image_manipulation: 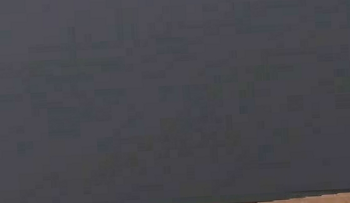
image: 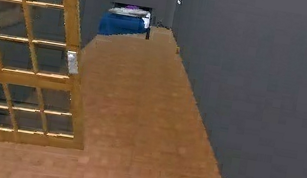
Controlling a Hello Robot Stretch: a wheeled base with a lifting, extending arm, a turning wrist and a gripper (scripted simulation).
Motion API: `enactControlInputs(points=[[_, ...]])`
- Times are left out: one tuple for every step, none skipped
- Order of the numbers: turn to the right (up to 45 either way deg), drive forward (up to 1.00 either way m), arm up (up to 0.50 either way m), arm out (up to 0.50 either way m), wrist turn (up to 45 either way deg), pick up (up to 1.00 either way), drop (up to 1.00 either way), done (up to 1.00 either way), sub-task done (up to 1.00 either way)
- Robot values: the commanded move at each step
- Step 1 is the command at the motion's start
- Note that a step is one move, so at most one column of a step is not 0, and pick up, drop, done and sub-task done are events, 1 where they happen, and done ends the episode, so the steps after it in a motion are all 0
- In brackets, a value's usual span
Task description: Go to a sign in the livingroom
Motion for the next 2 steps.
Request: enactControlInputs(points=[[-45.0, 0.00, 0.00, 0.00, 0.0, 0.00, 0.00, 0.00, 0.00], [-18.0, 0.00, 0.00, 0.00, 0.0, 0.00, 0.00, 0.00, 0.00]])
